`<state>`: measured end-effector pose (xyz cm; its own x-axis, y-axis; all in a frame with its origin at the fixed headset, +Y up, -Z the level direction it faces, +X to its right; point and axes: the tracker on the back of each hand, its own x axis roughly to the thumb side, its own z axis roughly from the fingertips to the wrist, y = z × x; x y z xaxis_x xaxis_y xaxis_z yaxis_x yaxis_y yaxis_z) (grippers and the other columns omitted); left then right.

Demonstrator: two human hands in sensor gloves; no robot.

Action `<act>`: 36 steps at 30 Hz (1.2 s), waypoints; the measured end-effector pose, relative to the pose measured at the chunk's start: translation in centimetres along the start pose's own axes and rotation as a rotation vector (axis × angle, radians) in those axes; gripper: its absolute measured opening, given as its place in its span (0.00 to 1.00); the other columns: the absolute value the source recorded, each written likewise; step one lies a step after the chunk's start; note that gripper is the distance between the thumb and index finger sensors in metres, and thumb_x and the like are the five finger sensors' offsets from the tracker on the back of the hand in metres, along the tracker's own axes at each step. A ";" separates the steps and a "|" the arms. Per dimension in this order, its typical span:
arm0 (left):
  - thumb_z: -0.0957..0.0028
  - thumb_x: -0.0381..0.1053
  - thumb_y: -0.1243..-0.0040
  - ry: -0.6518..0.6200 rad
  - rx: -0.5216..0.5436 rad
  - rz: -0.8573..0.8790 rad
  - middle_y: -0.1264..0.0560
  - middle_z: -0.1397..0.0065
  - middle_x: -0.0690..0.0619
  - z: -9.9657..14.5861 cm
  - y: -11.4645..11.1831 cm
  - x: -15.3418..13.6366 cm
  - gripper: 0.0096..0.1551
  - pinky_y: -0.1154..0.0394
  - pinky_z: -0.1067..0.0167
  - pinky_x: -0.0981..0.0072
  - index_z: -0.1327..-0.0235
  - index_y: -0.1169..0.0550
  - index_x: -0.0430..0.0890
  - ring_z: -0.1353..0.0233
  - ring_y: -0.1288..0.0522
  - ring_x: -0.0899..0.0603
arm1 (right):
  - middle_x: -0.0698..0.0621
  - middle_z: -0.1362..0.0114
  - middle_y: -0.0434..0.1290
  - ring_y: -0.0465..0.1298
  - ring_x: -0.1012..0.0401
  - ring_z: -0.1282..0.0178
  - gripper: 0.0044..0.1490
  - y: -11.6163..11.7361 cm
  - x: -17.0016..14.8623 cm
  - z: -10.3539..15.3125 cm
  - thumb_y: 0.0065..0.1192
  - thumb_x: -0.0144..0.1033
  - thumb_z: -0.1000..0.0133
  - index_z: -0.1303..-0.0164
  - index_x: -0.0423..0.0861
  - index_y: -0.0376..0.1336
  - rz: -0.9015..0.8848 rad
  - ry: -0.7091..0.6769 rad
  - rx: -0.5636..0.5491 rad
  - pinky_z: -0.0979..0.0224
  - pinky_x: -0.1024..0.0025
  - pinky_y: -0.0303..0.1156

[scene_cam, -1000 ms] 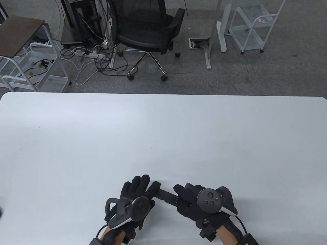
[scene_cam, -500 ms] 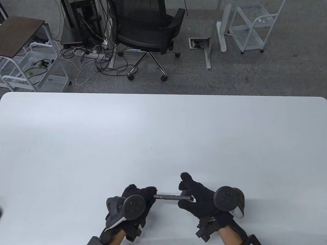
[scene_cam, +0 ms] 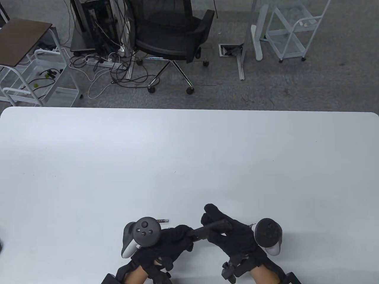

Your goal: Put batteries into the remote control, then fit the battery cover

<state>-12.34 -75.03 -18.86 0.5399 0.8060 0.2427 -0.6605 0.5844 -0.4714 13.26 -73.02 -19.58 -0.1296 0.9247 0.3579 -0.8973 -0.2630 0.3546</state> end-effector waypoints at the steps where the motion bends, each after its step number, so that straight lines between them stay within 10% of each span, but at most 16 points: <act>1: 0.49 0.58 0.41 0.003 -0.014 0.002 0.11 0.48 0.52 -0.1 -0.2 0.0 0.27 0.30 0.25 0.39 0.40 0.21 0.50 0.41 0.14 0.41 | 0.41 0.29 0.76 0.77 0.41 0.33 0.48 0.1 0.0 0.0 0.67 0.56 0.51 0.23 0.47 0.59 -0.017 0.003 0.000 0.28 0.33 0.64; 6: 0.50 0.63 0.42 0.013 -0.077 -0.005 0.11 0.47 0.51 -0.4 -0.6 -0.4 0.30 0.31 0.24 0.37 0.38 0.21 0.50 0.40 0.15 0.39 | 0.41 0.33 0.79 0.80 0.42 0.38 0.39 0.6 -0.2 -0.1 0.66 0.51 0.47 0.29 0.44 0.66 -0.118 0.020 0.018 0.30 0.37 0.68; 10: 0.62 0.69 0.41 0.025 0.072 -0.125 0.12 0.44 0.49 0.1 0.7 -0.7 0.42 0.32 0.24 0.36 0.34 0.22 0.51 0.38 0.16 0.37 | 0.41 0.35 0.80 0.83 0.44 0.43 0.38 -0.6 -0.1 0.2 0.65 0.51 0.47 0.31 0.43 0.68 -0.106 0.012 -0.102 0.33 0.41 0.71; 17: 0.54 0.60 0.34 0.146 0.318 -0.607 0.19 0.29 0.53 0.3 1.5 -1.1 0.32 0.34 0.21 0.36 0.33 0.24 0.59 0.25 0.23 0.40 | 0.41 0.36 0.80 0.83 0.44 0.44 0.37 -3.3 -0.7 0.6 0.65 0.52 0.47 0.32 0.42 0.68 -0.135 0.043 -0.281 0.34 0.41 0.72; 36: 0.48 0.53 0.33 0.347 0.096 -1.000 0.30 0.17 0.60 -4.4 -0.8 -3.7 0.32 0.40 0.16 0.37 0.29 0.29 0.66 0.15 0.33 0.41 | 0.41 0.36 0.80 0.83 0.44 0.44 0.38 -5.0 -1.4 0.7 0.66 0.52 0.47 0.32 0.42 0.68 -0.160 0.074 -0.358 0.34 0.40 0.71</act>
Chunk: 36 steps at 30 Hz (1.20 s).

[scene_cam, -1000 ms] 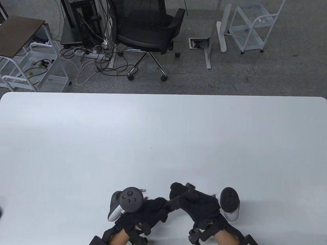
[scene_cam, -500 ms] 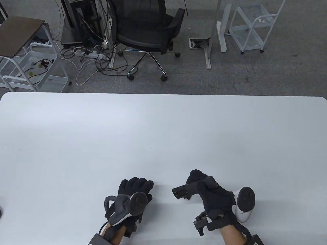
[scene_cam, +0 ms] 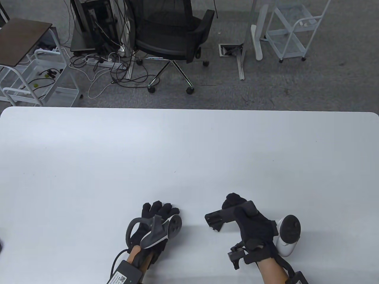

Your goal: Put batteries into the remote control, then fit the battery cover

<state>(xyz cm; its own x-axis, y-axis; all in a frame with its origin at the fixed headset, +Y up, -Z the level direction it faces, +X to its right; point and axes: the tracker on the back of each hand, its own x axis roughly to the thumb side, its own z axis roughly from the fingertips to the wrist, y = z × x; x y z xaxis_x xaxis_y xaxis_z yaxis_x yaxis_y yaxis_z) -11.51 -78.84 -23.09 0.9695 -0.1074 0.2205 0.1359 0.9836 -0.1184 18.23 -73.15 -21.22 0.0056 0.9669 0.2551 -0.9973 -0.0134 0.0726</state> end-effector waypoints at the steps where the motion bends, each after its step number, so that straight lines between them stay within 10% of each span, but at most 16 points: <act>1: 0.48 0.53 0.32 0.004 -0.003 -0.007 0.31 0.17 0.60 0.0 0.0 0.0 0.32 0.40 0.16 0.37 0.29 0.29 0.66 0.15 0.34 0.41 | 0.40 0.36 0.80 0.83 0.44 0.44 0.38 0.0 0.0 0.0 0.66 0.52 0.47 0.32 0.42 0.68 -0.003 0.001 0.001 0.34 0.40 0.71; 22: 0.50 0.55 0.28 0.075 0.031 -0.124 0.19 0.32 0.58 0.0 0.2 -1.7 0.29 0.36 0.17 0.39 0.34 0.24 0.60 0.26 0.22 0.46 | 0.40 0.36 0.80 0.83 0.44 0.44 0.38 -0.1 0.0 0.1 0.66 0.52 0.47 0.32 0.42 0.68 -0.013 0.002 0.005 0.34 0.40 0.71; 36: 0.53 0.59 0.31 -0.020 0.191 0.103 0.16 0.39 0.56 2.4 2.7 -1.4 0.32 0.31 0.21 0.39 0.32 0.25 0.60 0.33 0.18 0.43 | 0.40 0.37 0.81 0.83 0.44 0.45 0.38 -0.1 -0.5 0.0 0.66 0.52 0.47 0.32 0.41 0.68 -0.006 0.070 0.013 0.35 0.40 0.71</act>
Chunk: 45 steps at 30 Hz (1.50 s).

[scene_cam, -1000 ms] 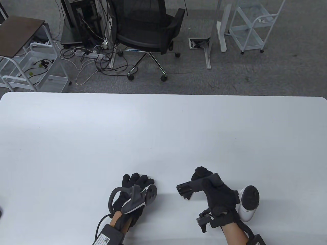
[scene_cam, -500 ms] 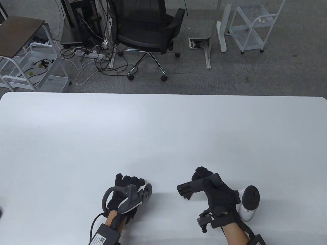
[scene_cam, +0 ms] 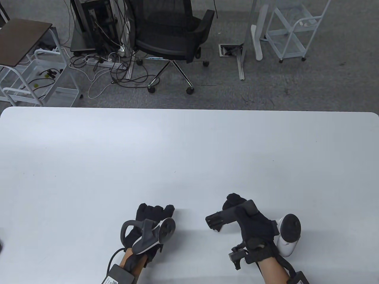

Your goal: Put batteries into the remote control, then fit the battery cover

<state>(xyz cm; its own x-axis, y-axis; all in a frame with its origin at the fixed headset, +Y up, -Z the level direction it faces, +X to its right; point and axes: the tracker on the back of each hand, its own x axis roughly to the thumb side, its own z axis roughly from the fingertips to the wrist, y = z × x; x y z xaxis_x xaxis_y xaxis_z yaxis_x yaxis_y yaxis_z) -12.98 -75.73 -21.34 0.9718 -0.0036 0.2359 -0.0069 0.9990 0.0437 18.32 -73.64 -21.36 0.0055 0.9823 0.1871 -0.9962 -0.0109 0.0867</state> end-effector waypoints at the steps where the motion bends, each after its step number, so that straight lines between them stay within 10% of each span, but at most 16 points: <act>1: 0.53 0.59 0.30 -0.010 -0.005 0.017 0.16 0.40 0.56 0.2 0.2 0.1 0.32 0.31 0.21 0.40 0.33 0.25 0.60 0.34 0.18 0.43 | 0.40 0.37 0.81 0.83 0.45 0.46 0.38 0.1 -0.2 -0.1 0.66 0.52 0.47 0.32 0.41 0.68 0.000 0.028 0.010 0.35 0.40 0.71; 18: 0.56 0.62 0.26 -0.227 0.292 0.484 0.14 0.44 0.62 4.9 5.1 2.3 0.32 0.29 0.22 0.43 0.39 0.26 0.60 0.35 0.15 0.48 | 0.39 0.39 0.81 0.85 0.46 0.49 0.39 3.5 -2.3 0.2 0.65 0.53 0.46 0.32 0.39 0.68 -0.014 0.220 0.170 0.39 0.44 0.75; 45: 0.52 0.59 0.29 -0.305 0.298 0.380 0.19 0.37 0.62 5.7 4.8 4.8 0.27 0.32 0.20 0.41 0.39 0.25 0.65 0.28 0.21 0.47 | 0.38 0.40 0.82 0.86 0.48 0.53 0.40 5.1 -2.3 0.8 0.65 0.53 0.46 0.32 0.37 0.68 -0.022 0.261 0.232 0.41 0.46 0.77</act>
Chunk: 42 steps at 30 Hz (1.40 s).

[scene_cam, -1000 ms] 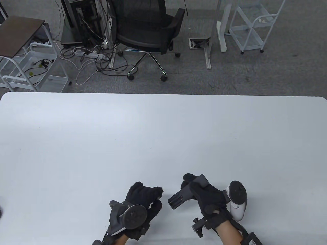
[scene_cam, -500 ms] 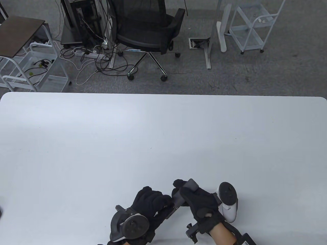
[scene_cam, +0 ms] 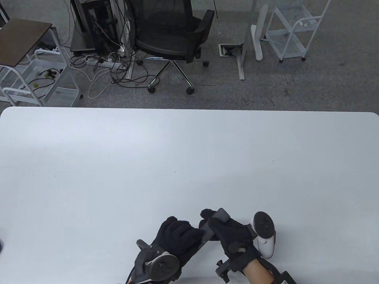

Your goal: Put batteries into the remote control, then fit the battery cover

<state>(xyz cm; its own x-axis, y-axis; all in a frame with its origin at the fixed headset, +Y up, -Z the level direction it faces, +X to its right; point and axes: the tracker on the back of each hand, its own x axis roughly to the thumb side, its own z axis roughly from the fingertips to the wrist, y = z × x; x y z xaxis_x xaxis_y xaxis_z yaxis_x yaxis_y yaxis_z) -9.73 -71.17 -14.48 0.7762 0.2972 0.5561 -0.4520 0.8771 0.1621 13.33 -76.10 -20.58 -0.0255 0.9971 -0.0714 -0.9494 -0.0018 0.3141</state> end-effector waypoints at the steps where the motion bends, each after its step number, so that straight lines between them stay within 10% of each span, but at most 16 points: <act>1: 0.52 0.59 0.29 0.000 -0.001 -0.005 0.19 0.36 0.62 0.0 0.0 0.1 0.27 0.32 0.20 0.41 0.39 0.25 0.65 0.28 0.21 0.47 | 0.38 0.40 0.82 0.87 0.49 0.53 0.40 0.0 0.0 0.0 0.64 0.53 0.46 0.32 0.37 0.68 0.007 -0.005 -0.006 0.41 0.46 0.77; 42: 0.52 0.58 0.30 -0.018 -0.026 -0.027 0.24 0.29 0.59 0.1 -0.3 0.3 0.28 0.34 0.19 0.40 0.36 0.27 0.65 0.23 0.26 0.44 | 0.38 0.41 0.82 0.86 0.49 0.54 0.40 -0.3 0.3 0.3 0.63 0.53 0.45 0.32 0.37 0.67 0.004 -0.020 -0.017 0.42 0.47 0.77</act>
<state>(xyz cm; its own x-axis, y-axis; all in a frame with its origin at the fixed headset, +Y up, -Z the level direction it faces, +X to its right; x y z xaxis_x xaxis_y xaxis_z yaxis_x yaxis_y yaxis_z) -9.34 -71.37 -14.28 0.7798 0.2662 0.5667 -0.4191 0.8943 0.1567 13.69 -75.81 -20.43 -0.0232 0.9984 -0.0508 -0.9545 -0.0071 0.2982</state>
